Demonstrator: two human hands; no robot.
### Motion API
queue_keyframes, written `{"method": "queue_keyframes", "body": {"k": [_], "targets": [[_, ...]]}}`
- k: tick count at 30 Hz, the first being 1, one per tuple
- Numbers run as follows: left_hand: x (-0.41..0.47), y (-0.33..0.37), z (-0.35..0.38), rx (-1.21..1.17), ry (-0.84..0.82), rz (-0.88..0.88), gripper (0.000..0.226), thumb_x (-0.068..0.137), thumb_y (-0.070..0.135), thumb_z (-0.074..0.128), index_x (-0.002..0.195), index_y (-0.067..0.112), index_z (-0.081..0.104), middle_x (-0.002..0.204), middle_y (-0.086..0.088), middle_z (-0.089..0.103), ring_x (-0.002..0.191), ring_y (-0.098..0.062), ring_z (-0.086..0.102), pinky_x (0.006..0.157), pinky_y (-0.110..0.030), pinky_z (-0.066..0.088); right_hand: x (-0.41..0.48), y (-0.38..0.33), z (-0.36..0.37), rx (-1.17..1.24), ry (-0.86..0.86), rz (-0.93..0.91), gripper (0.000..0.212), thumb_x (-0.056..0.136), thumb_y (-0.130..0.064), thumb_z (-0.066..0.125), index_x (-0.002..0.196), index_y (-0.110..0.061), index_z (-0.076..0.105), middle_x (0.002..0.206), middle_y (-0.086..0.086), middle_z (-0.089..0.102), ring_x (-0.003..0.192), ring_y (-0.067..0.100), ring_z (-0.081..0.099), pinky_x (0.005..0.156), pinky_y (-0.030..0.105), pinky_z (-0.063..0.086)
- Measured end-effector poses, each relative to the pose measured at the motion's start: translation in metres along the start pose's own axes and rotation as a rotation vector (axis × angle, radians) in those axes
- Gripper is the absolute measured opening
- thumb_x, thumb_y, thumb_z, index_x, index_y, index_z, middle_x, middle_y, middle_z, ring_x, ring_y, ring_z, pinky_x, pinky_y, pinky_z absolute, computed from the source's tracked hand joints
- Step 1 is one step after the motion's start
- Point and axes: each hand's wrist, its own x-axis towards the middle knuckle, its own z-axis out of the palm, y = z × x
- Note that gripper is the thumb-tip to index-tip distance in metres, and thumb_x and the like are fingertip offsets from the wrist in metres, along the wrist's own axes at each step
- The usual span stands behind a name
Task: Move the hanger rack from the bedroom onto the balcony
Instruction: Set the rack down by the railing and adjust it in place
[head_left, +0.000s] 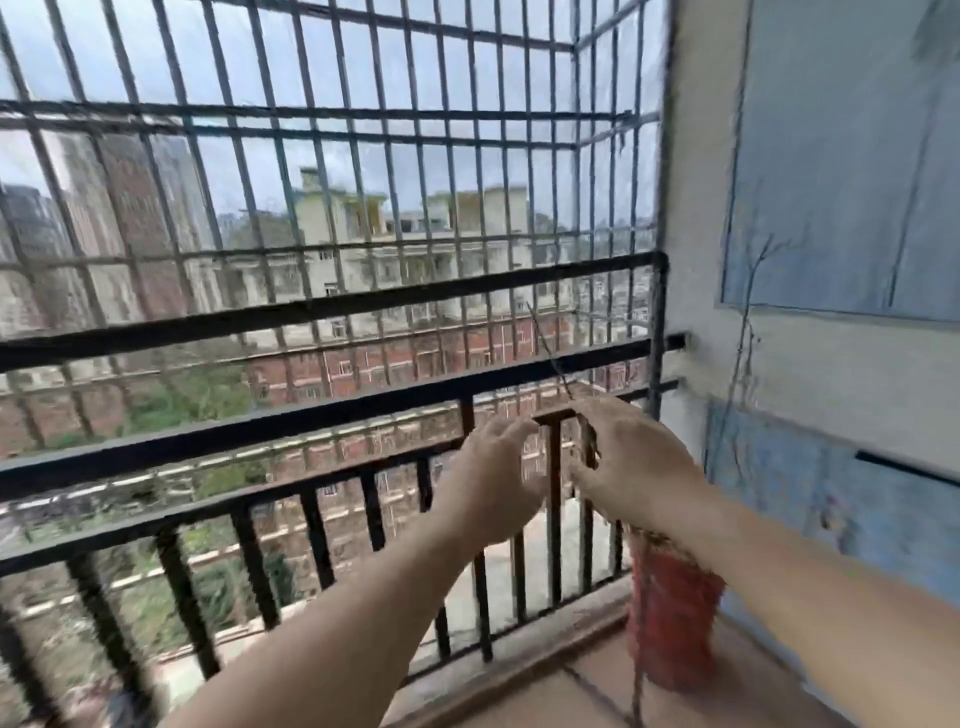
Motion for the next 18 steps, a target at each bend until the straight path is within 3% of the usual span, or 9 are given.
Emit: {"method": "queue_keyframes", "body": {"k": [9, 12, 16, 18], "targets": [[0.029, 0.040, 0.043, -0.125, -0.080, 0.116, 0.057, 0.086, 0.024, 0.060, 0.141, 0.027, 0.042, 0.147, 0.004, 0.042, 0.132, -0.016, 0.040, 0.105, -0.036, 0.040, -0.025, 0.058, -0.017, -0.070, -0.017, 0.238, 0.044, 0.084, -0.038, 0.056, 0.123, -0.020, 0.049, 0.124, 0.003, 0.056, 0.113, 0.022, 0.050, 0.091, 0.035, 0.044], [0.036, 0.037, 0.046, -0.145, -0.077, 0.150, 0.056, 0.085, 0.024, 0.059, 0.139, 0.027, 0.045, 0.142, 0.004, 0.046, 0.129, -0.015, 0.043, 0.098, -0.035, 0.045, -0.026, 0.057, -0.018, -0.104, -0.029, 0.296, 0.058, 0.085, -0.042, 0.056, 0.137, -0.021, 0.041, 0.135, 0.001, 0.049, 0.122, 0.021, 0.046, 0.096, 0.037, 0.043], [0.041, 0.025, 0.049, -0.138, -0.099, 0.164, 0.055, 0.086, 0.026, 0.057, 0.139, 0.028, 0.044, 0.144, 0.006, 0.044, 0.129, -0.016, 0.043, 0.093, -0.040, 0.050, -0.022, 0.051, -0.016, -0.138, -0.030, 0.330, 0.058, 0.084, -0.038, 0.055, 0.138, -0.023, 0.038, 0.134, 0.000, 0.049, 0.118, 0.022, 0.049, 0.092, 0.040, 0.047], [0.046, 0.018, 0.051, -0.135, -0.105, 0.179, 0.056, 0.086, 0.025, 0.056, 0.140, 0.028, 0.043, 0.145, 0.005, 0.044, 0.129, -0.017, 0.043, 0.092, -0.039, 0.050, -0.021, 0.048, -0.012, -0.149, -0.025, 0.336, 0.059, 0.085, -0.038, 0.054, 0.139, -0.024, 0.037, 0.139, -0.001, 0.046, 0.124, 0.022, 0.045, 0.096, 0.041, 0.045]]}}
